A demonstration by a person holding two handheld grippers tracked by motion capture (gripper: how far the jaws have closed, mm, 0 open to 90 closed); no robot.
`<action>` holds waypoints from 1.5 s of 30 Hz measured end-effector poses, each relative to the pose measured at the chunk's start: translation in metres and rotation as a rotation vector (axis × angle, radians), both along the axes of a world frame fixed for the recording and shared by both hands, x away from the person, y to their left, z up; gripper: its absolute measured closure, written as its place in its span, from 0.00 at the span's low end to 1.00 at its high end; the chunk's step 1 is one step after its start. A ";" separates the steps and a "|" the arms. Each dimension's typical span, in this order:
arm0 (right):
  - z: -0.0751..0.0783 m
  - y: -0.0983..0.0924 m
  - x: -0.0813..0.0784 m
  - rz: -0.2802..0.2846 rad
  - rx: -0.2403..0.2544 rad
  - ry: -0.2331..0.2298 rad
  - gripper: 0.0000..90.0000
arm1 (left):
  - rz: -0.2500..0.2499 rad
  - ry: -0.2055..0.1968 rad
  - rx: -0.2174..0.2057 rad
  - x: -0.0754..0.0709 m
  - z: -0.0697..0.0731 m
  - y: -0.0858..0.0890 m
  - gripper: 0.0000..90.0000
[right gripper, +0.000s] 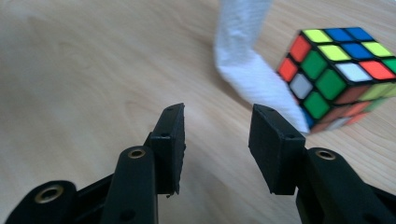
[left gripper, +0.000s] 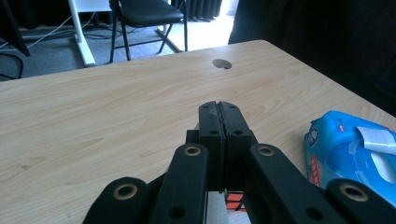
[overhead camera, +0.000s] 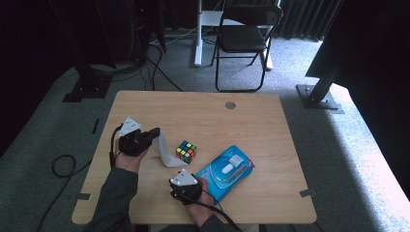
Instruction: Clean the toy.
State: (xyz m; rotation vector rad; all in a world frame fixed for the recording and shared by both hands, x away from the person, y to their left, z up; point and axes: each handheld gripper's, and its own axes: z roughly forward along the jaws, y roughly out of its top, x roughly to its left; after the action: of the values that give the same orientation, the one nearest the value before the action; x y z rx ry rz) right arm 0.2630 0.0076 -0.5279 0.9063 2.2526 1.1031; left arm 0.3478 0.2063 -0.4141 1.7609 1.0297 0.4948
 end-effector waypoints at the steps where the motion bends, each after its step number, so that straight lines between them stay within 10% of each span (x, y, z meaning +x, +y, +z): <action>1: 0.000 -0.003 0.002 -0.008 0.009 0.002 0.61 | -0.002 0.000 0.000 0.000 0.000 0.000 1.00; 23: 0.006 -0.067 0.007 -0.266 -0.173 -0.147 0.85 | -0.067 0.021 0.021 0.007 -0.005 -0.027 0.99; 30: 0.009 -0.080 0.013 -0.304 -0.144 -0.118 0.82 | -0.081 0.023 0.025 0.009 -0.005 -0.032 0.99; 36: 0.005 -0.069 0.008 -0.222 -0.081 -0.061 0.90 | -0.087 0.028 0.024 0.011 -0.007 -0.037 0.99; 45: -0.015 -0.069 0.006 -0.238 -0.127 0.002 1.00 | -0.097 0.033 0.028 0.011 -0.007 -0.041 0.99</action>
State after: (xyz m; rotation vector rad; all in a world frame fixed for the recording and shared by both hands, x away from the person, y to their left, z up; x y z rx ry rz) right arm 0.2688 -0.0610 -0.5428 1.0880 2.1225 0.8440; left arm 0.3590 0.1650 -0.4210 1.8400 0.9590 0.4228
